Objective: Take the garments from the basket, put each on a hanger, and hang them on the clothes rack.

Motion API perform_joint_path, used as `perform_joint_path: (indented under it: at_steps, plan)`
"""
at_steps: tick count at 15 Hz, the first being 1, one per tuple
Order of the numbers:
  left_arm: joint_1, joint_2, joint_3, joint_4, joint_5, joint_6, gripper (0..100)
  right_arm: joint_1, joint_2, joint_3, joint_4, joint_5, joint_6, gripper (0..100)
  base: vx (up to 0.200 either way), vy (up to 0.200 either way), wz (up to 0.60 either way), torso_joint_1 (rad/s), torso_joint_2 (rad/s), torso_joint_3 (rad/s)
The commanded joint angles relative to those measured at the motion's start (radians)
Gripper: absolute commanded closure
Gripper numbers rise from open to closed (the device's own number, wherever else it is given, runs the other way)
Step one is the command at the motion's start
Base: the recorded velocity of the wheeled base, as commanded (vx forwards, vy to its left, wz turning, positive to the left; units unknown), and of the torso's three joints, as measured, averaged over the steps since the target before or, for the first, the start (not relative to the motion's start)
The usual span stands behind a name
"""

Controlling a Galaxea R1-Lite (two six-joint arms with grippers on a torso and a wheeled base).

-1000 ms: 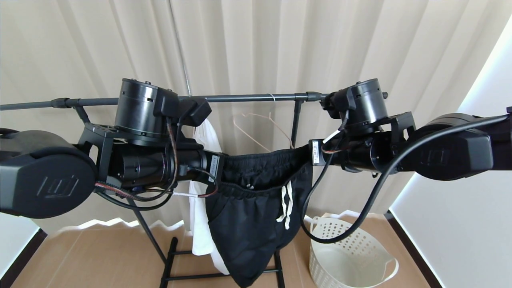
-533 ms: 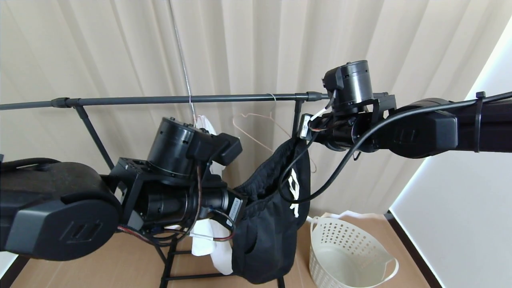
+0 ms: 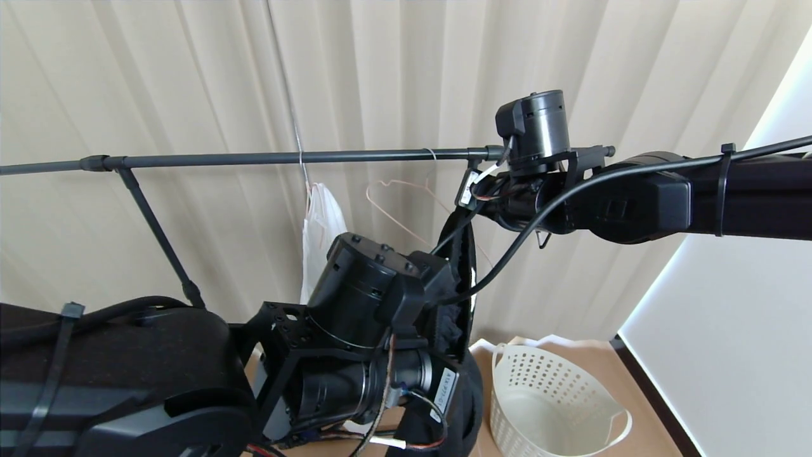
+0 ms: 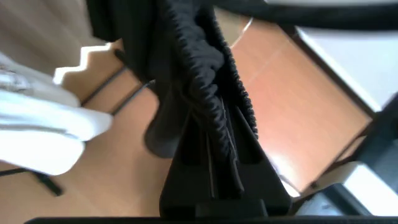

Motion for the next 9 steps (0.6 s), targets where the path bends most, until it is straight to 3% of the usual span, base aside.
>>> perform_joint_path:
  at_steps: [1,4,9]
  plan:
    - [-0.026,0.022,-0.015,-0.001,-0.001,-0.018,100,0.007,0.001,-0.001,-0.001,-0.001,0.000,100,0.000,0.000,0.00,0.000,0.00,0.000]
    - [-0.016,0.024,-0.021,-0.001,0.005,-0.026,100,0.008,-0.005,0.002,0.003,-0.001,0.000,100,0.000,0.000,0.00,0.000,0.00,0.000]
    - [0.149,-0.008,0.012,-0.030,0.007,0.031,100,-0.027,-0.044,0.008,0.013,-0.010,-0.016,100,0.000,0.000,0.00,0.000,0.00,0.000]
